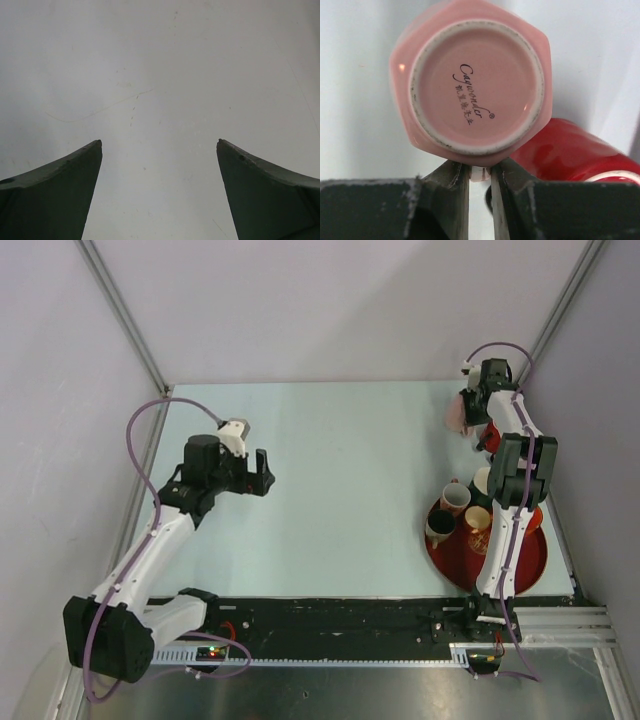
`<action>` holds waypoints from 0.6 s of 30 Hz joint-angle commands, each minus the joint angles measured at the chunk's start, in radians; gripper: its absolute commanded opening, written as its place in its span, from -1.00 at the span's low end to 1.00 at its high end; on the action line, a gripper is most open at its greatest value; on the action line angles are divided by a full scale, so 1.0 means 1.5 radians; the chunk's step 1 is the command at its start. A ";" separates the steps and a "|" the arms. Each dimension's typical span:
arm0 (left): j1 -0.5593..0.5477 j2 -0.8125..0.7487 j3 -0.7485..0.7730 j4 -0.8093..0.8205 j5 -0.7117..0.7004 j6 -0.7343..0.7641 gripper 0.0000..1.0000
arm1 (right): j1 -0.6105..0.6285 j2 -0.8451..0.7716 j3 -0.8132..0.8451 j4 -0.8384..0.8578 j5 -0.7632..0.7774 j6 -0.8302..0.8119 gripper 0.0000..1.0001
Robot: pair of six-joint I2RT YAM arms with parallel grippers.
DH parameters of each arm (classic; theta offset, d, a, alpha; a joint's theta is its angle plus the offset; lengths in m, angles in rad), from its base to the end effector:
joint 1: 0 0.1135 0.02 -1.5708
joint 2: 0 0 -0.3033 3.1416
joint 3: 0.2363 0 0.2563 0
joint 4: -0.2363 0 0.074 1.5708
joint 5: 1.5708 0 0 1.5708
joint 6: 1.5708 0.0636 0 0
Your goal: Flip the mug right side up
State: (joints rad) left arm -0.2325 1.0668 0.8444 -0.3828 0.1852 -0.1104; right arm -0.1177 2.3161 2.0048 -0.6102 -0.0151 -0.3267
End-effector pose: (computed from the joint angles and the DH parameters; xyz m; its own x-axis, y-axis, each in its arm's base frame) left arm 0.2329 -0.0672 0.3050 -0.5914 0.0288 -0.8058 0.3106 0.9304 -0.1947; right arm 0.5607 -0.0653 0.2076 -0.7839 -0.2304 -0.5765 -0.1512 0.9715 -0.1827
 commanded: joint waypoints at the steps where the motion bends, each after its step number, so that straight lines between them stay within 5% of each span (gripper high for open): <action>1: 0.003 -0.027 0.044 0.024 0.074 0.133 0.99 | 0.023 -0.092 0.069 -0.023 -0.103 0.085 -1.00; 7: -0.041 -0.122 0.040 0.054 0.139 0.456 0.99 | 0.083 -0.272 -0.024 0.065 -0.230 0.260 -1.00; 13: -0.095 -0.181 0.022 0.181 0.155 0.620 0.98 | 0.184 -0.432 -0.175 0.189 -0.430 0.474 -1.00; 18: -0.132 -0.219 0.005 0.314 0.160 0.715 0.93 | 0.287 -0.569 -0.279 0.265 -0.483 0.604 -1.00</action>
State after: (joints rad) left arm -0.3977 0.7773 0.8577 -0.1230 0.3901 0.7700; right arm 0.2348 1.5990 1.6653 -0.3855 -0.5915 0.3519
